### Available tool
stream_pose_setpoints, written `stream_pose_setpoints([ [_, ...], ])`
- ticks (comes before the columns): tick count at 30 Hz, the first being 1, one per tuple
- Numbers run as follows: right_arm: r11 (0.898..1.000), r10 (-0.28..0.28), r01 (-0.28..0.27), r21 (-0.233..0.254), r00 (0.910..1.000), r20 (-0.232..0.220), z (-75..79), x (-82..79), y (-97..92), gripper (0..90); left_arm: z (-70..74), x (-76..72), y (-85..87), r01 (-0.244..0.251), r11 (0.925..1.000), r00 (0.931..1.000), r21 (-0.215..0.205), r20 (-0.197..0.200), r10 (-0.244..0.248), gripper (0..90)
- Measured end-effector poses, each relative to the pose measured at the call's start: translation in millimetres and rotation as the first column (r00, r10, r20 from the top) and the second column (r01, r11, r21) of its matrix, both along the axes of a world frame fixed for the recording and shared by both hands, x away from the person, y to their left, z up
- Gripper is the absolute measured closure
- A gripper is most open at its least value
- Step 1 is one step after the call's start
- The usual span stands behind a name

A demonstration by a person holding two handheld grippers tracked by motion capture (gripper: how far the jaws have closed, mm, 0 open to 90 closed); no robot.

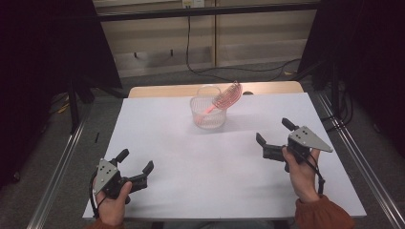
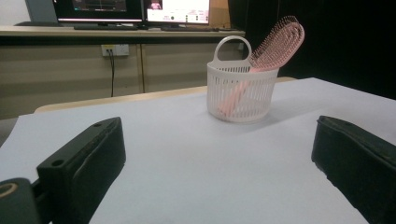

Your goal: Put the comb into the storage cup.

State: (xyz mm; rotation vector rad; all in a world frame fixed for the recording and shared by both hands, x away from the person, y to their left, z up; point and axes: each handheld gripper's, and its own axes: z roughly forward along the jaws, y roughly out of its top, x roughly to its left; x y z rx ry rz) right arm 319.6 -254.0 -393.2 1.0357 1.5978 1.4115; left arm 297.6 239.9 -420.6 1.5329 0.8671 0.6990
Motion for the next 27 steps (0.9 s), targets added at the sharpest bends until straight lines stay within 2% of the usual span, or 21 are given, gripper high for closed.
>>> stream_pose_setpoints([
  [14,0.999,-0.037,0.037,-0.005,0.9992,0.014,-3.3,-20.9,-13.8,0.0,0.4,-0.3,0.3,-0.016,0.9998,0.9999,-0.012,-0.004,0.016,3.1],
  [19,0.999,-0.038,0.038,-0.002,0.9992,0.006,-7.0,-28.8,-17.0,0.0,0.7,0.0,0.2,-0.020,0.9995,0.9998,-0.025,-0.006,0.020,3.0],
  [27,1.000,-0.030,0.030,-0.003,0.9995,0.004,-11.8,-41.3,-23.1,0.1,1.5,-2.5,-1.9,-0.013,0.9997,0.9999,-0.022,-0.002,0.013,3.1],
])
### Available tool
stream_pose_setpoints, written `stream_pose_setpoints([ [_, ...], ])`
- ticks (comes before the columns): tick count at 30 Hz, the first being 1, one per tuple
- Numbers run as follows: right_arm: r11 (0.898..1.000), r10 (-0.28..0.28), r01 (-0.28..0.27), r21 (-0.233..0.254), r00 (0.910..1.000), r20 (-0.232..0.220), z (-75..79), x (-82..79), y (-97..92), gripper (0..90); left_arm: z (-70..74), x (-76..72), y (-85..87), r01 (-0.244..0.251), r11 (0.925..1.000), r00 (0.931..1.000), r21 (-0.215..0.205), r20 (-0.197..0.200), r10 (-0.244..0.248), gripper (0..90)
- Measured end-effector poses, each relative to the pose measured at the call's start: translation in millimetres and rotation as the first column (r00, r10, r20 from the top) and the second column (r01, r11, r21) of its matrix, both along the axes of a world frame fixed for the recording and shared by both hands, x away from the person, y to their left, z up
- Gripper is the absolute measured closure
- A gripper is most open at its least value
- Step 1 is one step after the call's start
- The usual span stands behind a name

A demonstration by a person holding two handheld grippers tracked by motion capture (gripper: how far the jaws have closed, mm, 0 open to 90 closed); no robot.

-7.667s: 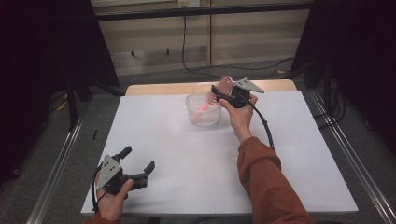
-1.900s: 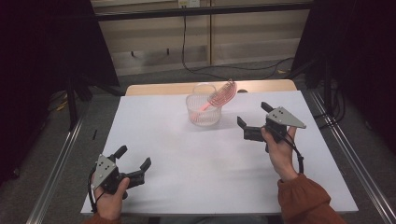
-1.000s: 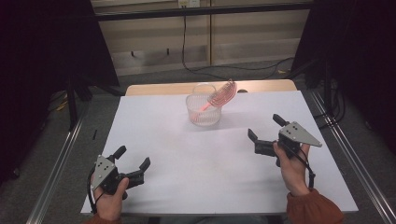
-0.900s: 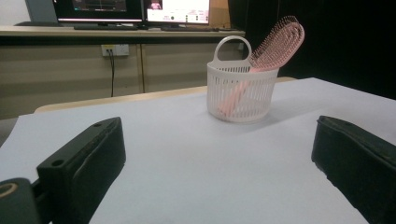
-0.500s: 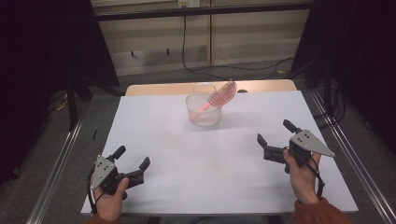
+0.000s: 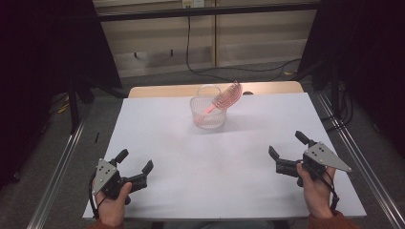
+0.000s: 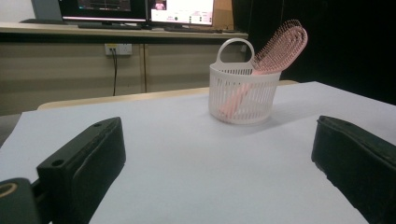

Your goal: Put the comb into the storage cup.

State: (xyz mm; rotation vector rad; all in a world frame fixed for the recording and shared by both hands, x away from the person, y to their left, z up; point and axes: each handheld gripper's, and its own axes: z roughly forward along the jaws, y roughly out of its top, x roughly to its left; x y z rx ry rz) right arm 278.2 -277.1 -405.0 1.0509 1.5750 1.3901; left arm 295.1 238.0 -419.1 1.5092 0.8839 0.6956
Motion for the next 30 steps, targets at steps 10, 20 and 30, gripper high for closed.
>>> stream_pose_setpoints([
  [10,1.000,0.016,-0.016,-0.002,0.9998,-0.009,-6.4,-14.6,-6.5,0.0,0.5,-0.5,1.4,-0.011,0.9999,0.9999,0.000,0.003,0.011,3.1],
  [20,1.000,-0.021,0.021,-0.009,0.9994,-0.026,-12.9,-29.1,-14.1,0.0,0.2,-0.5,2.2,-0.023,0.9997,0.9997,-0.002,-0.003,0.023,3.1],
  [30,1.000,-0.026,0.025,-0.015,0.9977,-0.062,-24.7,-36.5,-14.5,0.0,1.0,0.3,3.9,-0.009,0.9999,1.0000,-0.014,0.001,0.009,2.4],
])
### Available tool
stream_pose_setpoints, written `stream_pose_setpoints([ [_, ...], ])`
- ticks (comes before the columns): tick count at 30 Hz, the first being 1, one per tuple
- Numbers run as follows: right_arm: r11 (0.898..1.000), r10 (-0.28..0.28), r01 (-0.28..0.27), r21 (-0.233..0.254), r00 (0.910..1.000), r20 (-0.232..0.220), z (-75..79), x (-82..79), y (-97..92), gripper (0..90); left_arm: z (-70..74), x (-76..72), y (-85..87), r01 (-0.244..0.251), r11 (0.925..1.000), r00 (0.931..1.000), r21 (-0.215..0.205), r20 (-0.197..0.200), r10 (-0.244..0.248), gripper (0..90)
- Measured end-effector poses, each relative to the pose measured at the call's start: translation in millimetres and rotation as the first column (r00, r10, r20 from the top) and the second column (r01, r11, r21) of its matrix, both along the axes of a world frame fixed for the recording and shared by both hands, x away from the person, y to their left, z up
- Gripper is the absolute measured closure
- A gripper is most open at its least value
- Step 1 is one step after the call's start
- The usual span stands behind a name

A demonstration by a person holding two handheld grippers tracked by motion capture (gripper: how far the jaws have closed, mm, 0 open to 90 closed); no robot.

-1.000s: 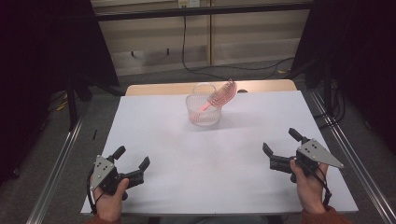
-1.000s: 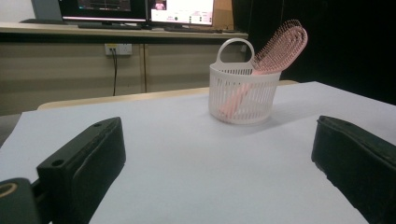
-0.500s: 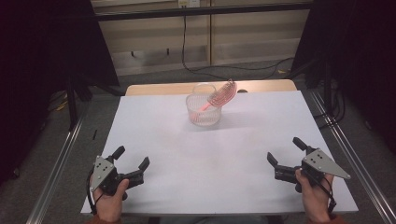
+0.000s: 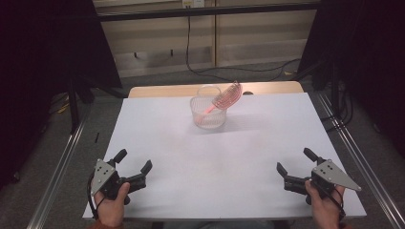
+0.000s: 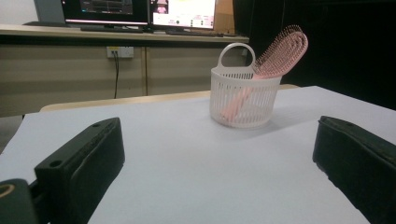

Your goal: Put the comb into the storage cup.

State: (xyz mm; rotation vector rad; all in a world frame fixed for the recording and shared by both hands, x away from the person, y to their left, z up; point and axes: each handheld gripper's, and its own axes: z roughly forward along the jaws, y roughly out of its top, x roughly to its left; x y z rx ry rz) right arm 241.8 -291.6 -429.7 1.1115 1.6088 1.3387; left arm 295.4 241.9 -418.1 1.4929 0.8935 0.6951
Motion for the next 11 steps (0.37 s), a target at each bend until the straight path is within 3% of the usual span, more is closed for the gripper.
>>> stream_pose_setpoints([
  [3,1.000,-0.008,0.008,0.003,0.9995,0.032,1.4,0.4,1.4,0.0,-0.2,0.3,-0.8,0.003,1.0000,1.0000,0.002,-0.003,-0.003,2.4],
  [11,1.000,-0.015,0.015,0.018,0.9995,0.026,0.3,5.1,0.2,0.0,-0.3,2.7,-1.9,0.005,1.0000,1.0000,0.005,-0.009,-0.005,2.4],
])
